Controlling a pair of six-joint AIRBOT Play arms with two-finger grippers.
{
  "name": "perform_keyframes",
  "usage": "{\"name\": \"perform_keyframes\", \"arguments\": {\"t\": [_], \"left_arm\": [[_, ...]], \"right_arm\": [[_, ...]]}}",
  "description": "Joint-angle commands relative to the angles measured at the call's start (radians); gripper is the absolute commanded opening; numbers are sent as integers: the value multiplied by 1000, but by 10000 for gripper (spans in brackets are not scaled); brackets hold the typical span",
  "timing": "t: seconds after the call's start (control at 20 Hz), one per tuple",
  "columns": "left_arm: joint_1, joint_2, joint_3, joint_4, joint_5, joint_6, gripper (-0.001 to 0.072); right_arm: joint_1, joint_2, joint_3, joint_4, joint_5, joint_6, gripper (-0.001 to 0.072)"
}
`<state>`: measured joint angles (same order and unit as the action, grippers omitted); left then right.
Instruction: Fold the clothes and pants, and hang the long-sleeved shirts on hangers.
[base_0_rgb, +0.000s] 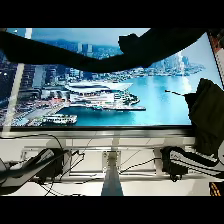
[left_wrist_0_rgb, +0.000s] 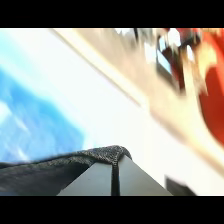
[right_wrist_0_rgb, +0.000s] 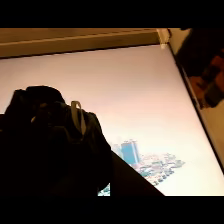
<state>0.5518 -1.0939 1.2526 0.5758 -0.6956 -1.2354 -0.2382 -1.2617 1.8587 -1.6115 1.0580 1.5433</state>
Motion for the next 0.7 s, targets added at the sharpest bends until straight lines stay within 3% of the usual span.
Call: {"name": "perform_keyframes", "arguments": {"t": [0.0, 0.15, 0.25, 0.5, 0.65], "left_arm": [[118, -16, 53, 238, -52, -116, 22], [131, -66, 28, 626, -277, -119, 23], [131, -103, -30, 800, -366, -106, 24], [132, -122, -270, 999, -410, 23, 24], [132, -122, -343, 1154, -447, 54, 24]], "right_arm": [[-136, 88, -77, -13, 54, 46, 24], [-165, 195, -301, -14, 166, 26, 25], [-165, 287, -524, -13, 208, -11, 25], [-165, 576, -1085, -16, 320, -20, 25], [-165, 701, -1236, -16, 460, -59, 25]]}}
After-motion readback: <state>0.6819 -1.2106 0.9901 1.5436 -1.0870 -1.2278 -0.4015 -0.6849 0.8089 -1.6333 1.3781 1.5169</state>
